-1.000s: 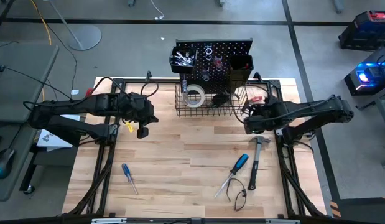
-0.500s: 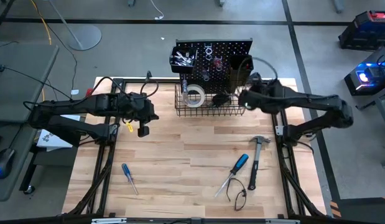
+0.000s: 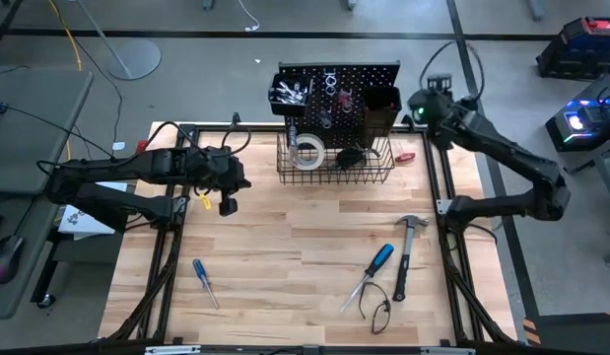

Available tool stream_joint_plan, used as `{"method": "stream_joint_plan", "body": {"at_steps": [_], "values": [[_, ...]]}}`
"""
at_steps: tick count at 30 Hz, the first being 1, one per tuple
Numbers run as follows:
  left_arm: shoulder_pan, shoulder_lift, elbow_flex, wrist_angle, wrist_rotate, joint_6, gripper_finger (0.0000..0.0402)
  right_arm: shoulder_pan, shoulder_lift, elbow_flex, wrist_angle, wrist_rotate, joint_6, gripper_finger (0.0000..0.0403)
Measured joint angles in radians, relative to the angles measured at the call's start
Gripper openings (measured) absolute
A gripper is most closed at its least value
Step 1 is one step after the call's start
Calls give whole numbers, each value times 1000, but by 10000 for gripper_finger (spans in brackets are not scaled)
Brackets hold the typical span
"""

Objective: Hang tools onto peg board
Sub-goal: Put the red allen wrench in the right black bin on the pegboard

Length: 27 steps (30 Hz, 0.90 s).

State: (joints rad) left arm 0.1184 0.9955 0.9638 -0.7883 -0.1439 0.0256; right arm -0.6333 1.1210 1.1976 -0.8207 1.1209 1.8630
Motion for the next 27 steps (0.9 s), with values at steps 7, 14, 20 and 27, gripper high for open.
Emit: {"method": "stream_joint_plan", "body": {"at_steps": [7, 14, 20, 27], "values": [[1, 0, 0, 8, -8, -66, 0, -408, 53, 6, 62, -541, -476, 0], [22, -1, 2, 11, -20, -224, 0, -368, 178, 77, -100, -541, -471, 0], [32, 0, 2, 19, -23, -260, 0, -345, 247, 64, 160, -688, -558, 0], [40, 0, 2, 27, 3, -237, 0, -463, 330, 63, -11, -727, -538, 0]]}}
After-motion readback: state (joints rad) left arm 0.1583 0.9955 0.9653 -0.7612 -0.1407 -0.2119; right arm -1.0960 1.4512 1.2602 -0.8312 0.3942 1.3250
